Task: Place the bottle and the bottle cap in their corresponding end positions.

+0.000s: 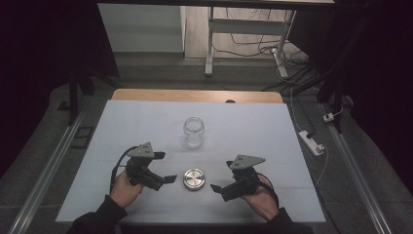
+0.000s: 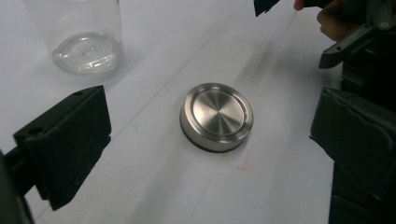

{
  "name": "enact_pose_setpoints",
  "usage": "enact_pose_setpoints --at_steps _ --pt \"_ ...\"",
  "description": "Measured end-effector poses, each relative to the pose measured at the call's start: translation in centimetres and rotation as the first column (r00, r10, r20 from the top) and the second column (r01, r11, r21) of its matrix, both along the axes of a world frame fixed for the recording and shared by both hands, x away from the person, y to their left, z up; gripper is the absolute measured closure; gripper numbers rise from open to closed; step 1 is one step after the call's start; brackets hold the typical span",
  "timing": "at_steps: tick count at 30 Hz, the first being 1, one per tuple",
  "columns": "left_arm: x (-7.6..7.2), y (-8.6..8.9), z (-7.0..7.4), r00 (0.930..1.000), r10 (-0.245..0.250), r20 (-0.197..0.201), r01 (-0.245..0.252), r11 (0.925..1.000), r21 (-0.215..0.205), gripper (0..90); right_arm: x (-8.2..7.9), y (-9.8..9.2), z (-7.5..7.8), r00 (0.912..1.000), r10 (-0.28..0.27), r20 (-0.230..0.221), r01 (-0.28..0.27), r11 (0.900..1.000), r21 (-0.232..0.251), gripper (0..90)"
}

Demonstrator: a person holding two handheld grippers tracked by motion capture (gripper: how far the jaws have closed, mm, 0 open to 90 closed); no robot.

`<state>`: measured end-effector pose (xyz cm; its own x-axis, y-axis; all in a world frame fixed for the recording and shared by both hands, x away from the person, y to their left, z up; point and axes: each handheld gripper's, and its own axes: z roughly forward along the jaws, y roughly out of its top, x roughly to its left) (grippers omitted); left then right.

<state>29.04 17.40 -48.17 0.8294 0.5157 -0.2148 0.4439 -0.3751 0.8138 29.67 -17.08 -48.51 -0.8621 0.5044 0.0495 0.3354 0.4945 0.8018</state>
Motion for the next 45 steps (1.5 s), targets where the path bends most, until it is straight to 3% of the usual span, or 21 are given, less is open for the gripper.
enact_pose_setpoints --at_steps 13,22,28,37,45 --pt "-2.5 3.1 -0.6 0.9976 0.069 -0.011 -0.069 0.9976 0.000 0.0 -0.8 -1.9 0.2 0.9990 -0.043 0.008 0.043 0.999 -0.009 0.0" --pt "-4.3 5.3 -1.0 0.9918 0.126 -0.019 -0.126 0.9920 0.002 0.0 -1.4 -3.4 0.2 0.9966 -0.081 0.014 0.081 0.996 -0.025 0.0" --pt "-5.7 6.8 -1.4 0.9854 0.169 -0.019 -0.169 0.9856 0.010 0.0 -1.9 -5.1 0.4 0.9926 -0.120 0.018 0.120 0.993 -0.006 0.0" --pt "-7.8 9.6 -1.9 0.9679 0.250 -0.026 -0.250 0.9683 0.005 0.0 -2.9 -8.0 0.3 0.9777 -0.209 0.015 0.209 0.978 0.012 0.0" --pt "-9.2 11.4 -2.8 0.9490 0.312 -0.047 -0.311 0.9501 0.029 0.0 -3.7 -10.7 -0.1 0.9512 -0.309 0.001 0.309 0.951 0.021 0.0"
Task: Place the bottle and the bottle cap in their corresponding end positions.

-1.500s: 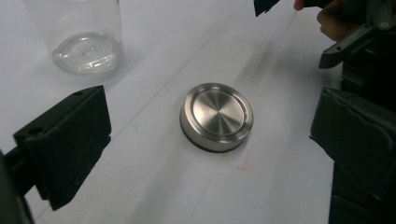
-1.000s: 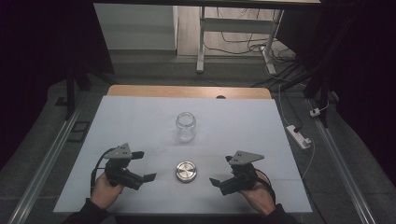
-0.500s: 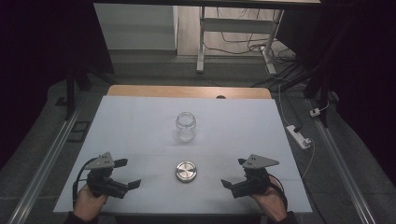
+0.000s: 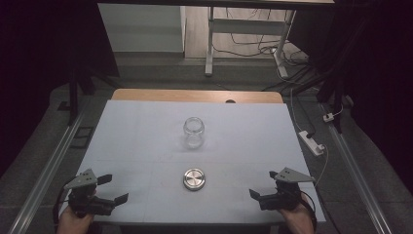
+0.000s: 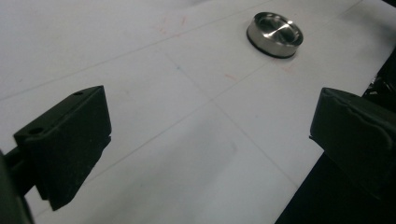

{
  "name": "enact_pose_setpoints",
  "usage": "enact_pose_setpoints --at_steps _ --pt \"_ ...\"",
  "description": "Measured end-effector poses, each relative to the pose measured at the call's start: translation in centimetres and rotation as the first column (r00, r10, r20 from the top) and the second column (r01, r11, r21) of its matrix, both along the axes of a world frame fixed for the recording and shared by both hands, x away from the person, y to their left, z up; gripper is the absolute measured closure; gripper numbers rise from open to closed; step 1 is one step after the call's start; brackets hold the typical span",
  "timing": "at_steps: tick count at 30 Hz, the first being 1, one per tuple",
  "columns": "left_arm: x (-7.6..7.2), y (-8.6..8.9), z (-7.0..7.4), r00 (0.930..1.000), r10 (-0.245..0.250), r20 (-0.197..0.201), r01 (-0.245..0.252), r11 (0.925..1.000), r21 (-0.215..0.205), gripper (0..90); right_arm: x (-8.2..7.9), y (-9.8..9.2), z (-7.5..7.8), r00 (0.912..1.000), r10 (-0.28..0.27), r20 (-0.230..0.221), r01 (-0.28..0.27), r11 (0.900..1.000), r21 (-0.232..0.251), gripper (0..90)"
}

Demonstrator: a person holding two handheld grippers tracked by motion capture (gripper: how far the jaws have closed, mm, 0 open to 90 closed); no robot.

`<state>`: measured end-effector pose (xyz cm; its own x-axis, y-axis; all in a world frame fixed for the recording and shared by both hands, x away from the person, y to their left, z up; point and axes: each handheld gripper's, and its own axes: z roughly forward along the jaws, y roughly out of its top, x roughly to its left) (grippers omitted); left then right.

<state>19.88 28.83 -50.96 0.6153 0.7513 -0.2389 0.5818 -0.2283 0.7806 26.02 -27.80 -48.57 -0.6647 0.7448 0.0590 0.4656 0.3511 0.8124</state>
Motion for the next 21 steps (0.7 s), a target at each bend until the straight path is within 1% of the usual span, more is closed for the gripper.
enact_pose_setpoints --at_steps 7,10,12,13,15,16,17,21 --pt "-1.0 1.1 -0.6 0.9990 0.040 -0.022 -0.039 0.9991 0.014 0.0 -0.7 -1.7 -0.5 0.9981 -0.057 -0.024 0.057 0.998 -0.014 0.0" --pt "-1.5 1.5 -0.9 0.9978 0.057 -0.034 -0.056 0.9982 0.018 0.0 -1.0 -2.2 -0.8 0.9966 -0.073 -0.036 0.073 0.997 -0.018 0.0" --pt "-1.8 1.6 -1.1 0.9965 0.070 -0.044 -0.069 0.9970 0.036 0.0 -1.2 -2.5 -1.0 0.9952 -0.084 -0.049 0.083 0.996 -0.023 0.0" --pt "-1.9 1.7 -1.2 0.9958 0.077 -0.050 -0.074 0.9958 0.053 0.0 -1.2 -2.6 -1.0 0.9943 -0.088 -0.059 0.087 0.996 -0.026 0.0" --pt "-2.0 1.6 -1.4 0.9941 0.084 -0.068 -0.078 0.9931 0.087 0.0 -1.3 -2.8 -1.0 0.9936 -0.098 -0.057 0.097 0.995 -0.020 0.0" --pt "-2.0 1.5 -1.4 0.9941 0.085 -0.067 -0.079 0.9923 0.096 0.0 -1.3 -2.8 -1.0 0.9930 -0.100 -0.062 0.099 0.995 -0.020 0.0" --pt "-2.0 1.5 -1.4 0.9947 0.081 -0.064 -0.074 0.9924 0.098 0.0 -1.3 -2.8 -1.0 0.9925 -0.104 -0.065 0.102 0.995 -0.022 0.0" --pt "-1.9 1.4 -1.4 0.9937 0.084 -0.074 -0.076 0.9916 0.105 0.0 -1.3 -2.8 -1.1 0.9917 -0.109 -0.068 0.107 0.994 -0.033 0.0"
